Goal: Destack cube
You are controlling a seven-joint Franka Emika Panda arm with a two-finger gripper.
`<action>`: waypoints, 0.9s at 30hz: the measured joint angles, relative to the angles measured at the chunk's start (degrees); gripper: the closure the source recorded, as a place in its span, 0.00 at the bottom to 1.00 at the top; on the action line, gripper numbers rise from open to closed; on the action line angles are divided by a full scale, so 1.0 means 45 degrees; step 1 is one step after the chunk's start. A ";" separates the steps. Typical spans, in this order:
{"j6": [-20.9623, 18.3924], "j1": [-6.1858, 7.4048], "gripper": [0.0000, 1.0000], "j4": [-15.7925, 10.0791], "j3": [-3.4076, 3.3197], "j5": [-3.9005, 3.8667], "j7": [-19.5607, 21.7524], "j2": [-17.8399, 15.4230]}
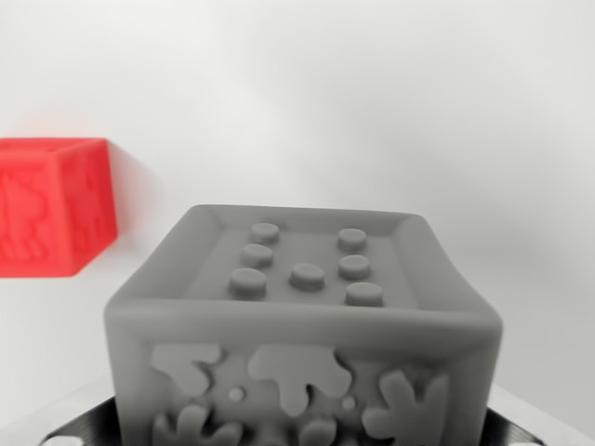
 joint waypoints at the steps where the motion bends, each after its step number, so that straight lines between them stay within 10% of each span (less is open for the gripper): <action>1: 0.0000 -0.0025 1.00 0.0038 -0.0022 0.0000 -0.0036 0.0036; 27: -0.0106 -0.0736 1.00 0.1028 -0.0462 0.0005 -0.0964 0.0885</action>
